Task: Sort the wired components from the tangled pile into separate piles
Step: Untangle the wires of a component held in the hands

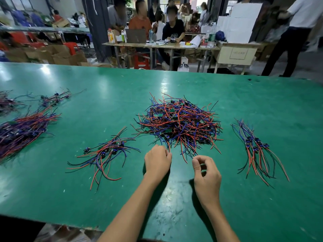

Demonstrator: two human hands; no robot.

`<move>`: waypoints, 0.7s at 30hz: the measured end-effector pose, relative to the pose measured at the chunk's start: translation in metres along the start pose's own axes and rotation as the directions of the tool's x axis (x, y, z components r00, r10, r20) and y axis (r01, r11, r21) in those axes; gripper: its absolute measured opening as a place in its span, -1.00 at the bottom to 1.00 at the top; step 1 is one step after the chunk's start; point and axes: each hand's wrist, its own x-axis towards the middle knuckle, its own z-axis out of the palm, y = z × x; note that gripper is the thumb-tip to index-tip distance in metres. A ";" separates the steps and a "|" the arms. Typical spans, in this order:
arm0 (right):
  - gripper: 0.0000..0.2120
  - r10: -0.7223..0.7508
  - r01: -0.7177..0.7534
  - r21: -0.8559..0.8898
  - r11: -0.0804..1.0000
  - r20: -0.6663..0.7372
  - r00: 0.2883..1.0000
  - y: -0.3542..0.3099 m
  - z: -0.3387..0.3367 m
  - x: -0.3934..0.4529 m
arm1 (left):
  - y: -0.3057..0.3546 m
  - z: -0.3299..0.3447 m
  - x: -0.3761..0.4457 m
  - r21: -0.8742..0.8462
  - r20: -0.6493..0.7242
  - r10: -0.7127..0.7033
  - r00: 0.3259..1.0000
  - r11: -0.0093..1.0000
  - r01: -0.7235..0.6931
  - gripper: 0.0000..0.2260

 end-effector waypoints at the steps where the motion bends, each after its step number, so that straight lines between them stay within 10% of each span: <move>1: -0.87 0.052 -0.051 0.035 0.998 -0.017 0.999 0.001 0.000 0.001 | -0.003 0.000 -0.004 -0.073 -0.002 -0.030 1.000 0.997 0.029 -0.83; 11: -0.90 0.406 -0.443 0.522 0.729 0.192 0.894 0.010 -0.007 0.007 | -0.011 -0.021 -0.062 -0.639 0.092 -0.033 0.995 0.764 0.085 -0.86; 21: -0.81 0.397 -0.589 0.331 0.737 0.492 0.775 0.005 -0.016 0.014 | -0.002 -0.009 -0.097 -0.761 0.252 0.225 0.941 0.647 0.049 -0.82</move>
